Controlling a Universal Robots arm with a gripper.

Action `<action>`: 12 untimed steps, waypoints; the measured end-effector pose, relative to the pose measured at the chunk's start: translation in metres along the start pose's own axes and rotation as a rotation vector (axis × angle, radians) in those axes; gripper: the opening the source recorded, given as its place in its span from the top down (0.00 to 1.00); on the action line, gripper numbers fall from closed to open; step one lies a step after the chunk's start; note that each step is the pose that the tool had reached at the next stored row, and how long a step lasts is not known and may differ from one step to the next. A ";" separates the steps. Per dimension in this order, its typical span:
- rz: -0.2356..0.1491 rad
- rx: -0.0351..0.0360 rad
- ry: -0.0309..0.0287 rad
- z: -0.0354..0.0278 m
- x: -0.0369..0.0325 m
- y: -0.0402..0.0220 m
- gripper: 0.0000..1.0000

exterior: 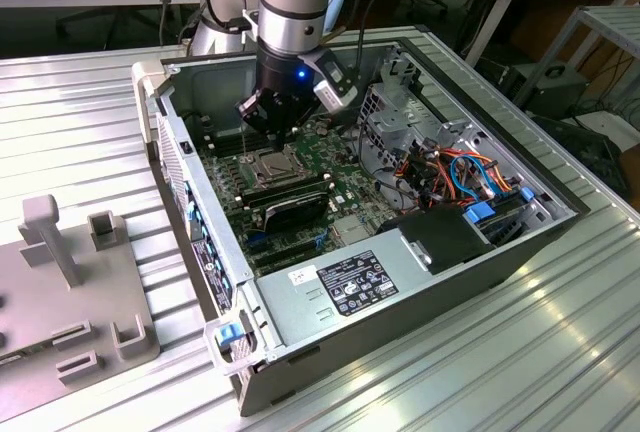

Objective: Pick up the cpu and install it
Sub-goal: 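Close the cpu cover, then install the first cpu locking lever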

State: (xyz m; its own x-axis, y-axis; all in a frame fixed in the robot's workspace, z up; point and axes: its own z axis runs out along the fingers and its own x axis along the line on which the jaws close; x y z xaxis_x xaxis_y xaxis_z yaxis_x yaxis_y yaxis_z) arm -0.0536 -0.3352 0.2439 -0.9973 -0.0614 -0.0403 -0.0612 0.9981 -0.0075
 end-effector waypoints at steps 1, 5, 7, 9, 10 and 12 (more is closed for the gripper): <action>0.000 0.0000 0.0000 -0.0001 0.0000 0.0000 0.89; 0.000 0.0001 0.0001 -0.0004 0.0000 0.0000 0.89; 0.000 0.0003 0.0001 -0.0004 0.0000 0.0000 0.89; 0.000 0.0004 0.0001 -0.0005 0.0000 0.0000 0.89; 0.000 0.0004 0.0001 -0.0006 -0.0001 0.0000 0.89; 0.000 0.0004 0.0001 -0.0011 -0.0001 0.0000 0.89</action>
State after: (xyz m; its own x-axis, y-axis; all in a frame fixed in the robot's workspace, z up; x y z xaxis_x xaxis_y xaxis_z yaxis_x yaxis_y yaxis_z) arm -0.0536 -0.3351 0.2451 -0.9973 -0.0615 -0.0402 -0.0612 0.9981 -0.0078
